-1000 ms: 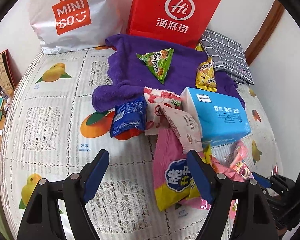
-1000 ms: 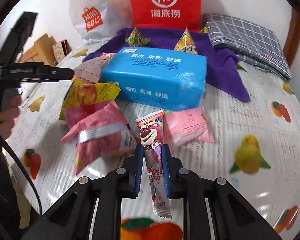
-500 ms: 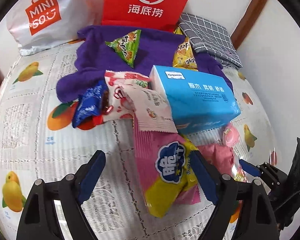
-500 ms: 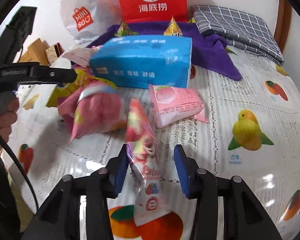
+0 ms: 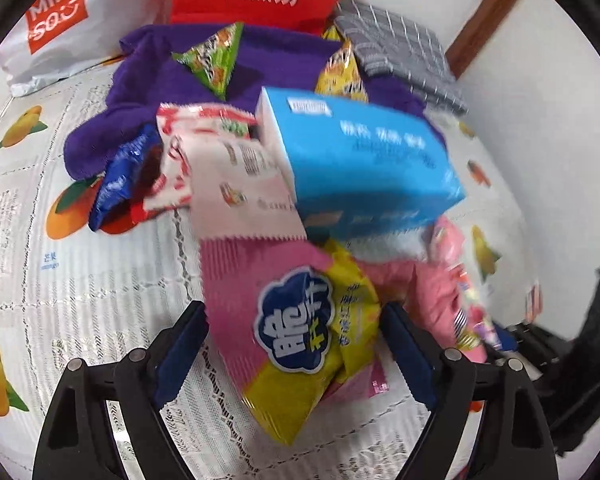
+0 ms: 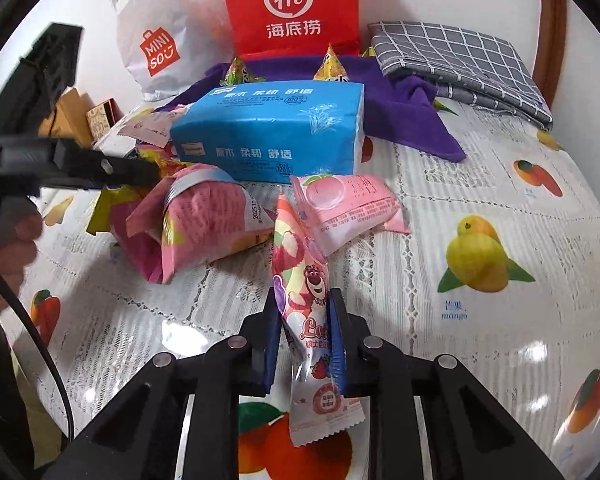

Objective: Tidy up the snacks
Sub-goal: 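Grasp the pink-and-yellow chip bag with the left gripper and lift, then carry the chip bag and ice-pop wrapper over the purple towel with both grippers, then lower both held snacks onto the purple towel and open both grippers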

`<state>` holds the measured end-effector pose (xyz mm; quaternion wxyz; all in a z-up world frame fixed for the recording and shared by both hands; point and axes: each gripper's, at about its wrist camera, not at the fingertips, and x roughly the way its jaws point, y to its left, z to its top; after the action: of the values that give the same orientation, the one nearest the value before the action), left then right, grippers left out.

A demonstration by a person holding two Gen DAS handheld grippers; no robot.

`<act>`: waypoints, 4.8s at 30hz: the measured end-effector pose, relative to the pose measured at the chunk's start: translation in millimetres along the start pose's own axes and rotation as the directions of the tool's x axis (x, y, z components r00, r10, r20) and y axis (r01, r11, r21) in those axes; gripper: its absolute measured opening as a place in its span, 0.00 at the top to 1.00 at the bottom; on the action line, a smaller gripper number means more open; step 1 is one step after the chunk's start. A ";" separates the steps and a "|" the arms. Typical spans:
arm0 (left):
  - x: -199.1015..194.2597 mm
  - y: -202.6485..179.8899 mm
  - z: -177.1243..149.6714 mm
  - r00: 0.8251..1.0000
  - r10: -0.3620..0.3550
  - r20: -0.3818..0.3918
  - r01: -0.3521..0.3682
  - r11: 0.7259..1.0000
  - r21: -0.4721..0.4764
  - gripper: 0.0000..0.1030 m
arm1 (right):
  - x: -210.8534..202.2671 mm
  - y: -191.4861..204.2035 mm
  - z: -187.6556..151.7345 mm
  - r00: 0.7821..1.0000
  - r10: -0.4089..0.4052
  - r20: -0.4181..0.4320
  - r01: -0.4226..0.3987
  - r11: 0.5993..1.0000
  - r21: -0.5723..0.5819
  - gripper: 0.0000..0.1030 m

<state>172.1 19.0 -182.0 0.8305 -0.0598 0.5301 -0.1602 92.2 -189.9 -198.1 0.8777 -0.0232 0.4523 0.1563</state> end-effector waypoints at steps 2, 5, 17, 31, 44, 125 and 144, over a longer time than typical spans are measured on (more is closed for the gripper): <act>-1.6 -0.9 -2.4 1.000 -0.009 0.007 0.009 1.000 0.017 0.41 | -5.8 0.4 -1.1 1.000 -0.003 0.006 0.003 1.000 0.002 0.80; -10.2 2.9 -3.4 0.999 -0.017 0.032 0.017 1.000 0.006 0.47 | -18.6 -0.4 -0.9 1.000 -0.004 0.024 0.003 1.000 0.002 0.80; -68.8 15.0 -15.0 0.990 -0.040 0.139 0.040 0.999 0.006 0.48 | -50.6 2.6 16.9 0.996 0.023 0.083 -0.025 0.999 0.028 0.80; -97.8 -14.8 33.8 0.977 -0.018 0.215 -0.002 0.996 0.089 0.48 | -59.1 14.5 90.1 0.983 0.023 0.181 -0.027 0.999 0.020 0.80; -98.4 -33.6 104.0 0.964 0.000 0.267 -0.041 0.988 0.149 0.48 | -43.4 6.1 169.8 0.971 0.031 0.238 -0.041 0.999 0.035 0.81; 33.0 45.1 177.1 0.997 0.073 0.008 -0.072 0.996 -0.046 0.48 | 97.5 -73.3 207.7 0.983 -0.125 0.137 0.103 0.982 0.159 0.80; 30.4 47.7 178.7 0.989 0.065 0.130 -0.051 0.992 -0.113 0.48 | 107.5 -68.2 206.4 0.993 -0.046 0.113 0.027 0.985 0.169 0.79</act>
<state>354.3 41.3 -144.0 0.8640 -0.1002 0.4827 -0.1023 333.0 -189.9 -169.4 0.9041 0.0515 0.4116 0.1027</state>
